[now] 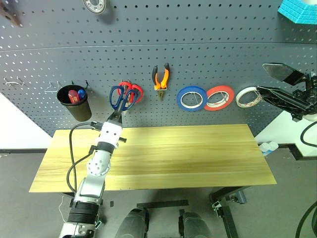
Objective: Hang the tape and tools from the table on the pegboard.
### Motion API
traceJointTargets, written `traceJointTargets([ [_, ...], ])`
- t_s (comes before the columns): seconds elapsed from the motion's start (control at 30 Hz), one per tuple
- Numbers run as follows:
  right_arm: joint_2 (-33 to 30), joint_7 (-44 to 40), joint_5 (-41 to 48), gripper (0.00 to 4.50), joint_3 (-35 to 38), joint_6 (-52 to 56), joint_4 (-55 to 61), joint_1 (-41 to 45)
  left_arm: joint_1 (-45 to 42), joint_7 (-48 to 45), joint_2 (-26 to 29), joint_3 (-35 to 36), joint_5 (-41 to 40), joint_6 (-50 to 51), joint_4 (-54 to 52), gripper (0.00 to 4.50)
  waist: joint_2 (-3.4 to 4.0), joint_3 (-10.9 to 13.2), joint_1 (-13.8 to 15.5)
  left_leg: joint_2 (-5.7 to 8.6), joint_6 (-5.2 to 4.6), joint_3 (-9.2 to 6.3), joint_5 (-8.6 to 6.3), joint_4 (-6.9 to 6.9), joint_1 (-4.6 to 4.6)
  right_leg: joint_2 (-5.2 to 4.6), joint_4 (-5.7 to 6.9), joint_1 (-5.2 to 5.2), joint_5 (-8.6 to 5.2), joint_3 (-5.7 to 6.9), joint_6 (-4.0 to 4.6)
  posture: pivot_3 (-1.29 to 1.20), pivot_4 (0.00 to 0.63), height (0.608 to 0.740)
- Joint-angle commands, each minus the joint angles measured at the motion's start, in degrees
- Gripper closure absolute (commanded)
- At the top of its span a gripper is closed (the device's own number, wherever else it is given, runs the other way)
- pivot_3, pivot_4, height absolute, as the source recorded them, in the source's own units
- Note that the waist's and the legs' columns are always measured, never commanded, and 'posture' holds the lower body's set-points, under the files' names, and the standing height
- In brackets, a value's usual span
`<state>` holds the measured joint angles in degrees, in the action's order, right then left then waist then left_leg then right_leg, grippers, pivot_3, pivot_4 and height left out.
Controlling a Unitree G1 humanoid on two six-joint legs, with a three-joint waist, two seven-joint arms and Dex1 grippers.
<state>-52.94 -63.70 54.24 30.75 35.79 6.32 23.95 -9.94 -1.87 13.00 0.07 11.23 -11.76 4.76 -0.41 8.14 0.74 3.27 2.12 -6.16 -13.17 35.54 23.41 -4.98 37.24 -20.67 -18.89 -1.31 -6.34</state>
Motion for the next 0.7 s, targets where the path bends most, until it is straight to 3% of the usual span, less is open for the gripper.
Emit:
traceJointTargets([
  [0.03,-0.8,0.4,0.3,0.0,1.5,-0.6,1.5,-0.1,-1.2,-1.1,0.0,-0.3,-1.3,-1.5,-1.1,3.88,0.0,0.0,0.0,0.0,0.0,0.0,0.0,0.01,0.0,0.0,0.0,0.0,0.0,0.0,0.0,-0.01,0.132,0.738],
  [0.4,-0.5,0.7,-0.7,0.0,1.1,-1.5,1.4,-1.6,2.4,-4.6,0.4,-1.4,-2.3,-4.1,-6.9,3.88,0.0,0.0,0.0,0.0,0.0,0.0,0.0,0.05,0.0,-0.01,0.02,0.01,0.0,-0.01,0.0,-0.01,0.134,0.738],
  [0.7,-0.4,0.6,-1.3,0.0,0.5,-1.7,1.2,-1.4,1.4,-3.7,-0.3,-0.3,-2.9,-2.5,-5.2,3.88,0.0,0.0,0.0,0.0,-0.01,0.0,0.0,0.12,0.0,0.0,0.07,0.02,0.0,-0.01,0.0,-0.01,0.134,0.738],
])
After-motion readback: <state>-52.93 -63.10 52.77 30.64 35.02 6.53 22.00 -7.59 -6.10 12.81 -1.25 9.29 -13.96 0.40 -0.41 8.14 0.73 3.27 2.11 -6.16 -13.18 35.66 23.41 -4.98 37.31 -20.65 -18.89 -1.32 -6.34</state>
